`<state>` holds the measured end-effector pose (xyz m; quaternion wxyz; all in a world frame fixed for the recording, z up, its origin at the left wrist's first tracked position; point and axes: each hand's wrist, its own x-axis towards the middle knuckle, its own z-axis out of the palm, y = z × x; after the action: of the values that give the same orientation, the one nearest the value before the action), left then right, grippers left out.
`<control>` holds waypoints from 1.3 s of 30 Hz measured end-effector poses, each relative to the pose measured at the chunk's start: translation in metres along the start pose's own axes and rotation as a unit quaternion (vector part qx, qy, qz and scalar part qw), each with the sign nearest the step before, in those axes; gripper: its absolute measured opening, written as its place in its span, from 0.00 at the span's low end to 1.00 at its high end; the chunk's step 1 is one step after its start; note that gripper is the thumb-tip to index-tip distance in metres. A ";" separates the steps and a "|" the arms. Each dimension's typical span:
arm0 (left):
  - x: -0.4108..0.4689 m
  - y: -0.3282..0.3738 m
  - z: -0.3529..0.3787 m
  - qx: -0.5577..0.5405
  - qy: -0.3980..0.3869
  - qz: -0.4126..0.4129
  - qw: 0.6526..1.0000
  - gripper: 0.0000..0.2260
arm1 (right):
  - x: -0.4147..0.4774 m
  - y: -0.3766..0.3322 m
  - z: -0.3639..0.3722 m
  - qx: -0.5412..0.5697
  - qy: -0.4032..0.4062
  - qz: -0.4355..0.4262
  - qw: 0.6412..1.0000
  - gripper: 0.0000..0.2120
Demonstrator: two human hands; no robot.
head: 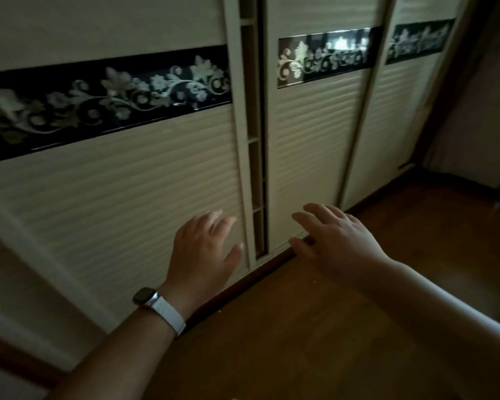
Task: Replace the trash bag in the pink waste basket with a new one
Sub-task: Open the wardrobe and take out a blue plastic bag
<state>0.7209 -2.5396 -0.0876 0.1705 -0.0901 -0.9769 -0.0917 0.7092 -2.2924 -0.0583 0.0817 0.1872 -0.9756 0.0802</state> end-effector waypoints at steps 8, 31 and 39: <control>0.149 -0.047 0.054 -0.045 -0.039 0.136 0.989 0.25 | 0.094 0.008 0.012 -0.028 0.002 0.133 0.991 0.29; 0.420 0.048 0.174 -0.046 -0.042 0.262 0.963 0.23 | 0.242 0.230 0.039 -0.020 0.026 0.226 0.974 0.34; 0.533 0.143 0.203 -0.025 0.006 0.275 0.961 0.22 | 0.292 0.374 0.007 -0.042 0.049 0.215 0.975 0.27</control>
<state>0.1928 -2.2811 -0.0674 0.1927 -0.3593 -0.9107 -0.0660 0.2988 -2.0537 -0.0573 0.1179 -0.0344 -0.9904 0.0636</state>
